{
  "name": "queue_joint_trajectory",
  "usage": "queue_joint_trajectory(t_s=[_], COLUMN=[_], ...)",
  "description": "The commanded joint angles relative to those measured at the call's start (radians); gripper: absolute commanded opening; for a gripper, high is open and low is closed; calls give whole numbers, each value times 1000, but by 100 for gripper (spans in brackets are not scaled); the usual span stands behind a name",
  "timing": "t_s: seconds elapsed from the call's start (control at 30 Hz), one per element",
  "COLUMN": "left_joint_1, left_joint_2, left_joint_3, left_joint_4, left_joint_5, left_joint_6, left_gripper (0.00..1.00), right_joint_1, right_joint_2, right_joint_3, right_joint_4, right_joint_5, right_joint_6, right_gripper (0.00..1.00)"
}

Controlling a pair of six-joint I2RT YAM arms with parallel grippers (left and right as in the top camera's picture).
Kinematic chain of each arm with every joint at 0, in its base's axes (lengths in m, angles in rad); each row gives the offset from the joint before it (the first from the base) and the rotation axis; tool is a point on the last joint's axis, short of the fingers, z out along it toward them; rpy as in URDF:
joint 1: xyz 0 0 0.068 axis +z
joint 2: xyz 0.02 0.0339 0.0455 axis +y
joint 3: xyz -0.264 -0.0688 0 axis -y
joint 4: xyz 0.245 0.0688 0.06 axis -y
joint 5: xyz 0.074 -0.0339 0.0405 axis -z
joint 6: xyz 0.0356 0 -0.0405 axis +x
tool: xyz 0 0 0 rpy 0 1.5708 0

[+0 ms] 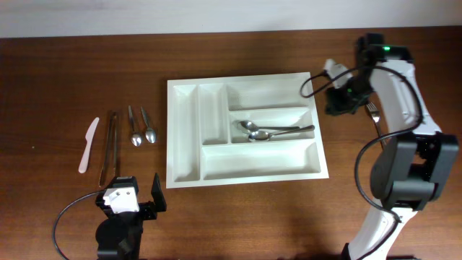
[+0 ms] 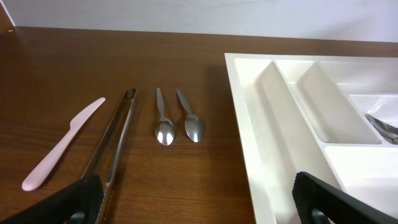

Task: Pack container

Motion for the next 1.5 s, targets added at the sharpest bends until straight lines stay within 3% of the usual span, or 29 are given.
queue_joint_trajectory(t_s=[0.0,1.03,1.27,1.47], left_joint_1=[7,7,7,7], left_joint_2=[-5,-5,-5,-5], left_joint_3=[-8,-8,-8,-8], left_joint_4=[2,2,2,2], left_joint_5=[11,11,11,11], left_joint_6=[16,16,16,16], left_gripper=[99,99,99,99], right_joint_1=[34,58,58,58], right_joint_2=[-9,-8,-8,-9], right_joint_3=[-32,-222,-207,-63], right_joint_4=[8,129,138,81], right_joint_5=[-13,-13,-16,-27], right_joint_6=[30,61,62,62], right_gripper=[4,4,4,4])
